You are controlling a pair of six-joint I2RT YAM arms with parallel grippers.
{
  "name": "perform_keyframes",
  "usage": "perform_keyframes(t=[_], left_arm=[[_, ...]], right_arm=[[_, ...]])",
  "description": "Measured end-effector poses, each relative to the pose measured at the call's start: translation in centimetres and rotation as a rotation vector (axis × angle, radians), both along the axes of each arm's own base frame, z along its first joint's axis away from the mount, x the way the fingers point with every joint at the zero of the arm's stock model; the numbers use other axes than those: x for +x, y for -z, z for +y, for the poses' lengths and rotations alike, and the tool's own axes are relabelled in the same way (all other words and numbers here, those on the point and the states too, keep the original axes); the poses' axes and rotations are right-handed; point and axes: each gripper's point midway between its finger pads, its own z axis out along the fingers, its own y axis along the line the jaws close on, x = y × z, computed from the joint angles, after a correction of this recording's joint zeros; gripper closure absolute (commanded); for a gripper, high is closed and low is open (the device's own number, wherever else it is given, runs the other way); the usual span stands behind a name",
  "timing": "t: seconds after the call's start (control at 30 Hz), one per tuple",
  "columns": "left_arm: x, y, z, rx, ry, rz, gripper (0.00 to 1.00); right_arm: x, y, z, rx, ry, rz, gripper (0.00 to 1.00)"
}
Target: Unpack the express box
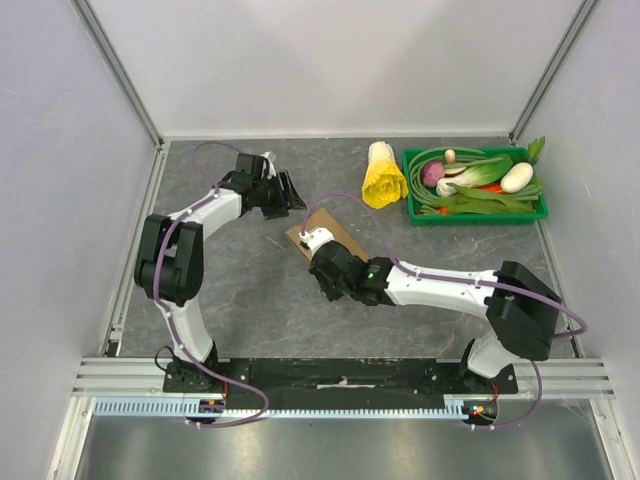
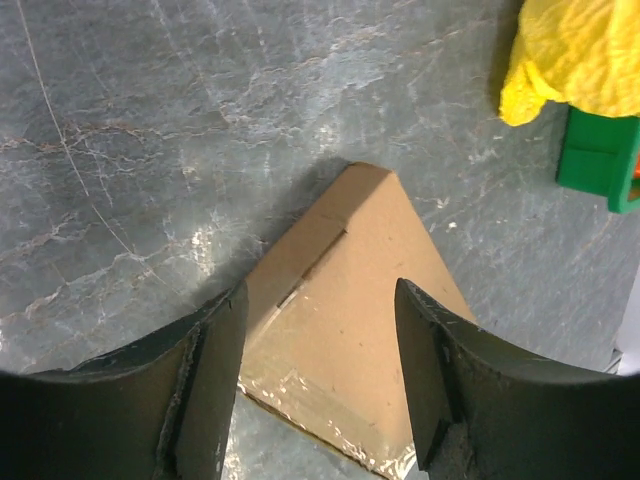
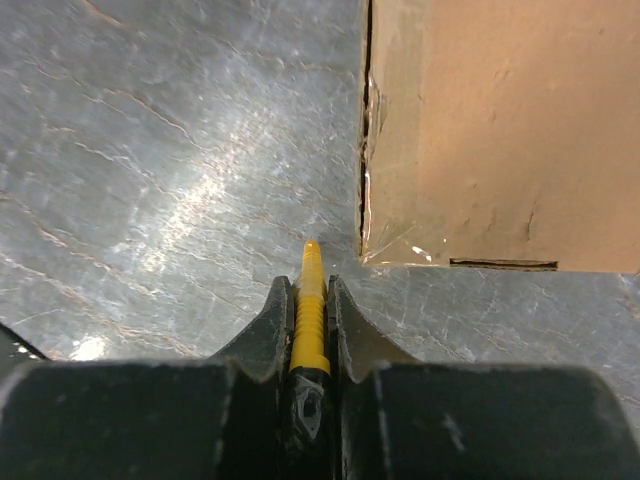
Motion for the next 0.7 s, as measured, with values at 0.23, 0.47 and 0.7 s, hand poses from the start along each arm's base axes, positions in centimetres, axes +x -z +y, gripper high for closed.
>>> perform_keyframes(t=[0.23,0.47,0.7], left_arm=[[-0.5,3.4,0.0,-0.001,-0.042,0.102,0.35],[-5.3,5.6,-0.2,-0.025,-0.023,0.207,0.36],[-10.1,3.6,-0.4,-0.095,0.035,0.210,0.36]], right_arm=[[0.7,0.7,-0.4,-0.001,0.089,-0.003,1.00],[1.3,0.7,-3.2,-0.015,0.223,-0.044,1.00],[2.2,-1.1,-6.4,-0.010,0.363,-0.118,1.00]])
